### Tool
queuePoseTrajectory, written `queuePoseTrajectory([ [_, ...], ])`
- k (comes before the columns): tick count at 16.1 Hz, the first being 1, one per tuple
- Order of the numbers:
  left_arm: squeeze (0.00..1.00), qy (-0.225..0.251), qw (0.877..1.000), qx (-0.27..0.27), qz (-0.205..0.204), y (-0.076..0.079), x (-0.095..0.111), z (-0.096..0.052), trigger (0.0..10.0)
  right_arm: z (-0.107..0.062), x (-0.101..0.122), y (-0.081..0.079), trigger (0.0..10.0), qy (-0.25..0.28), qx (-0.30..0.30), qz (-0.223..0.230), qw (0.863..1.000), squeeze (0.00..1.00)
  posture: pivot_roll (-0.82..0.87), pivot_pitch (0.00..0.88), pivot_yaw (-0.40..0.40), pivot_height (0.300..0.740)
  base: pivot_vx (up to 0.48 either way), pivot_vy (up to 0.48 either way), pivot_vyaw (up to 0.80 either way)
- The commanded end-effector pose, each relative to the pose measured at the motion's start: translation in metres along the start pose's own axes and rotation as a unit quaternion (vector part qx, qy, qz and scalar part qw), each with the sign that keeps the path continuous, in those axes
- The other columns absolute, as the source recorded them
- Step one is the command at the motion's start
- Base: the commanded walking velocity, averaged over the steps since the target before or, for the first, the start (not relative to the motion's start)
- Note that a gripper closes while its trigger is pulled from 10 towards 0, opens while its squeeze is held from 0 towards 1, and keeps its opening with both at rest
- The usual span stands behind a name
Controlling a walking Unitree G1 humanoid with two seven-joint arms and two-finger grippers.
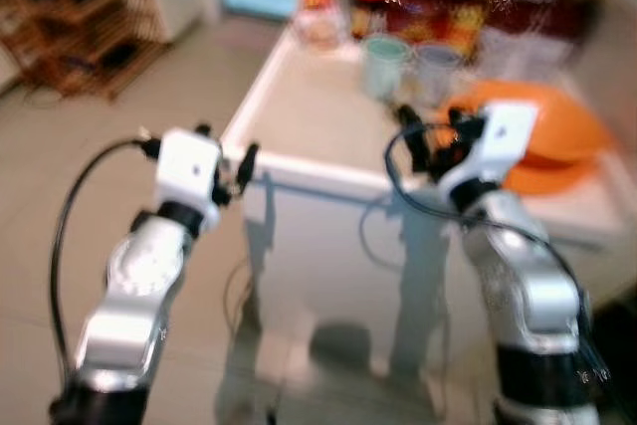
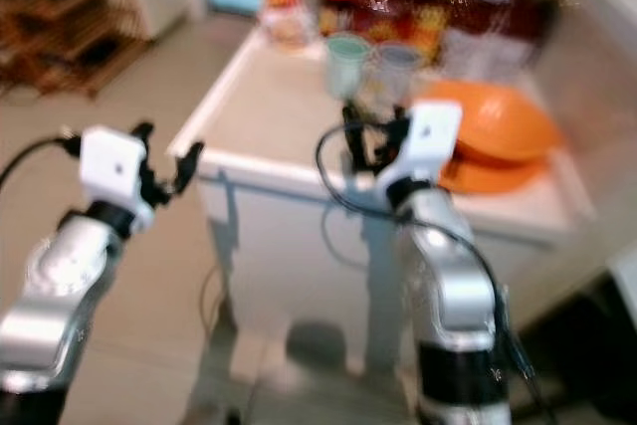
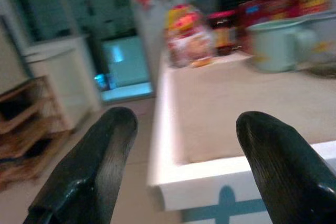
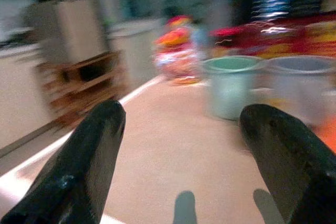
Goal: Setting the table
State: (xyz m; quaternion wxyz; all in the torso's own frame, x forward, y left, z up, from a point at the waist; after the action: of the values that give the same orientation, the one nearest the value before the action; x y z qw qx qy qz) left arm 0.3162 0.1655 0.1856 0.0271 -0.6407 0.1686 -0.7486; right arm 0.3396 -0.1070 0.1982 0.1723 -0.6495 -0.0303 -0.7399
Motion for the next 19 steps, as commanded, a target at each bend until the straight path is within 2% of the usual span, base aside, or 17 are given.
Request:
queuePoseTrajectory([
  [1,0.00,0.006,1.000,-0.006,-0.003,0.004,0.004,0.001,10.0,-0.001,0.004,0.006,10.0,0.000,-0.003,-0.007,1.000,0.00,0.12,0.040,-0.063,0.740,0.405,0.000,0.00],
  [5,0.00,0.004,1.000,-0.005,-0.002,0.003,0.004,0.001,10.0,0.001,0.002,0.004,10.0,-0.005,-0.002,-0.018,1.000,0.00,0.11,0.044,-0.070,0.740,0.403,0.000,0.00],
  [11,0.00,0.005,1.000,-0.009,-0.005,0.006,0.005,0.002,10.0,0.007,-0.001,0.014,10.0,-0.008,-0.037,-0.035,0.999,0.00,0.12,0.052,-0.074,0.740,0.399,0.000,0.00],
  [14,0.00,0.013,0.998,-0.053,-0.015,0.020,0.008,-0.001,10.0,0.016,0.000,0.021,10.0,-0.008,-0.059,-0.026,0.998,0.00,0.12,0.058,-0.073,0.740,0.000,0.000,0.00],
  [15,0.00,0.019,0.997,-0.066,-0.018,0.023,0.010,-0.002,10.0,0.017,-0.001,0.022,10.0,-0.011,-0.064,-0.027,0.998,0.62,0.12,0.061,-0.073,0.740,0.000,0.000,0.00],
  [16,0.00,0.020,0.996,-0.080,-0.023,0.026,0.011,-0.004,10.0,0.018,-0.002,0.022,10.0,-0.013,-0.063,-0.023,0.998,1.00,0.12,0.061,-0.073,0.740,0.000,0.000,0.00],
  [19,0.00,0.022,0.993,-0.108,-0.030,0.030,0.014,-0.008,10.0,0.022,-0.010,0.020,10.0,-0.031,-0.062,-0.025,0.997,1.00,0.12,0.071,-0.070,0.740,0.000,0.000,0.00],
])
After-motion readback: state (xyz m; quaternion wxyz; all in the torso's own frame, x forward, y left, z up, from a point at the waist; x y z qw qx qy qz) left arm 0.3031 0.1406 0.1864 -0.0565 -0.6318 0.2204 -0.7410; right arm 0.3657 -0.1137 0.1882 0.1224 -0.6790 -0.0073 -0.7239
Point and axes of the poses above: a point about 5 cm out from each wrist's last joint towards the gripper, its own z axis pointing out of the wrist towards the gripper, its own x axis along the axis of the wrist's last joint, y = z × x, the point moved 4 cm from there along z, pointing out of the wrist towards the gripper, and after that the axes turned 1 degree about z, right-handed, at the moved point
